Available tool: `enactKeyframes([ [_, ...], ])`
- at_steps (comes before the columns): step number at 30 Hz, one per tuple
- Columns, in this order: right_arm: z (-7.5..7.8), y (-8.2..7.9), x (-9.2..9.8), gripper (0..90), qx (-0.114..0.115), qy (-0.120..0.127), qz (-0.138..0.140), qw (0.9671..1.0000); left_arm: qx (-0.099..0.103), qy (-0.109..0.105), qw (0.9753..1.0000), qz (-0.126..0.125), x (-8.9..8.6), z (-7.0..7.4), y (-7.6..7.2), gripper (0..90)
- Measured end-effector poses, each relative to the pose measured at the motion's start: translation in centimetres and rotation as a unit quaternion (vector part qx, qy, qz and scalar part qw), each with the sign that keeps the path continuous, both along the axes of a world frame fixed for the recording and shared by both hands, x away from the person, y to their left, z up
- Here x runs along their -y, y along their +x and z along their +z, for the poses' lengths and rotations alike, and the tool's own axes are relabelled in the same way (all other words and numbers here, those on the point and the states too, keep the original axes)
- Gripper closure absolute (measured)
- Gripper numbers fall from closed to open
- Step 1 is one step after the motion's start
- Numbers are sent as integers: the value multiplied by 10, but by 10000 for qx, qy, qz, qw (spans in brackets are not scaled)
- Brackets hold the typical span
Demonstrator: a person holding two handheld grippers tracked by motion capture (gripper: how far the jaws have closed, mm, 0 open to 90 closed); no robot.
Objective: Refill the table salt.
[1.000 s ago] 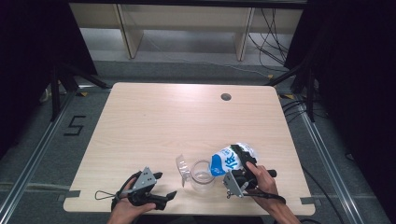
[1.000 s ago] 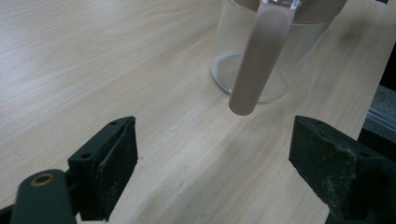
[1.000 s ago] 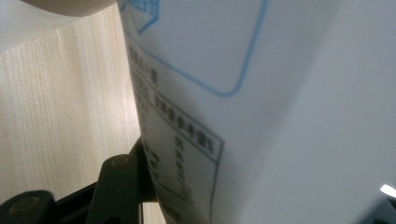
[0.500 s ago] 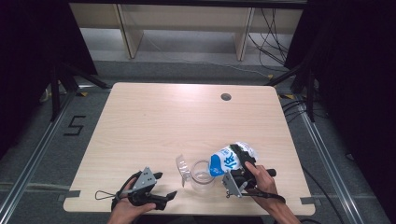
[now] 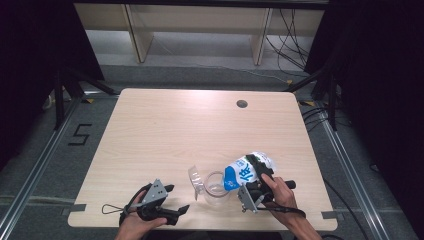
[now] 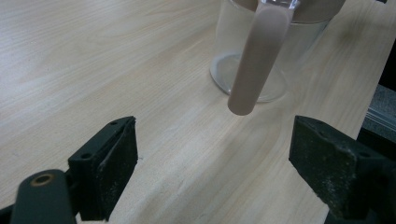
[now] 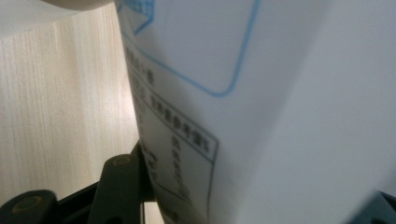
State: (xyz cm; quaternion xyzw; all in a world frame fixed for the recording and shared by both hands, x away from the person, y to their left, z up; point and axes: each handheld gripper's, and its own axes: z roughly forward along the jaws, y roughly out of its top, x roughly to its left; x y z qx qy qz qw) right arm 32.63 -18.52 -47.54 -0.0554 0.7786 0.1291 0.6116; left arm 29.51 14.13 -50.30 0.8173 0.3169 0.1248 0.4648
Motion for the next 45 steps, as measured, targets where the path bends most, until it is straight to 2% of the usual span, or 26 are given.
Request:
enactKeyframes([
  [1,2,1,-1,486,79,-183,82,9998,-16,3,10000,13,0,0,0,151],
  [2,-4,-2,-1,486,-72,167,-173,9997,-50,-7,10000,49,0,0,0,151],
  [3,-4,-3,-1,487,-37,181,-191,9996,-22,2,10000,19,0,0,0,151],
  [7,-1,-1,-1,489,110,-70,-34,9999,-19,-61,10000,28,1,0,-1,152],
  [11,-3,-1,-1,490,96,-50,-66,9999,-3,13,10000,12,0,0,0,152],
  [13,1,0,-3,491,262,-396,96,9988,-25,-1,10000,21,0,0,0,152],
  [14,-3,-1,-2,491,136,-140,-39,9998,-46,-3,10000,49,0,0,-1,152],
  [16,1,0,-3,493,289,-421,107,9986,-6,19,10000,11,0,0,0,152],
  [17,-4,-2,-2,493,176,-132,-56,9997,-4,17,10000,11,0,0,0,152],
  [19,-2,0,-3,495,204,-314,110,9992,-8,14,10000,4,0,0,0,152],
  [20,0,-1,-4,495,367,-472,88,9982,-5,-12,10000,21,0,0,0,152],
  [22,-3,-1,-3,496,244,-249,21,9994,-7,9,10000,10,0,0,0,152],
  [23,-3,-2,-3,497,202,-240,-5,9995,-15,-69,10000,34,1,0,0,152],
  [24,-4,-1,-3,497,228,-229,28,9995,-2,13,10000,7,0,0,0,152],
  [25,-2,0,-3,498,296,-385,124,9987,-41,-40,10000,41,0,0,0,152],
  [26,-4,-1,-3,499,237,-230,32,9994,-77,-190,9998,84,2,-1,-1,152],
  [27,-4,-1,-3,499,240,-235,29,9994,-64,-179,9998,72,2,-1,-1,152],
  [30,1,0,-4,500,364,-557,174,9976,-77,-146,9998,61,1,-1,-1,152],
  [31,-4,-2,-3,501,251,-286,-10,9993,-19,-66,10000,19,1,0,0,152],
  [32,-4,-1,-3,502,294,-293,64,9991,-27,-77,10000,26,1,0,0,152],
  [33,-1,0,-4,502,398,-496,175,9978,-12,1,10000,5,0,0,0,152],
  [34,0,-1,-5,503,435,-601,151,9971,-39,-109,9999,23,1,0,0,152],
  [35,-5,-3,-4,504,277,-302,-54,9991,-24,-115,9999,6,1,0,0,152],
  [37,0,-1,-5,505,479,-595,162,9969,-55,-135,9999,39,1,0,-1,152],
  [38,-3,-2,-4,506,426,-403,76,9983,-84,-153,9998,60,1,-1,-1,152],
  [45,-4,-2,-4,510,428,-391,6,9983,-95,-154,9998,55,2,-1,-1,152],
])
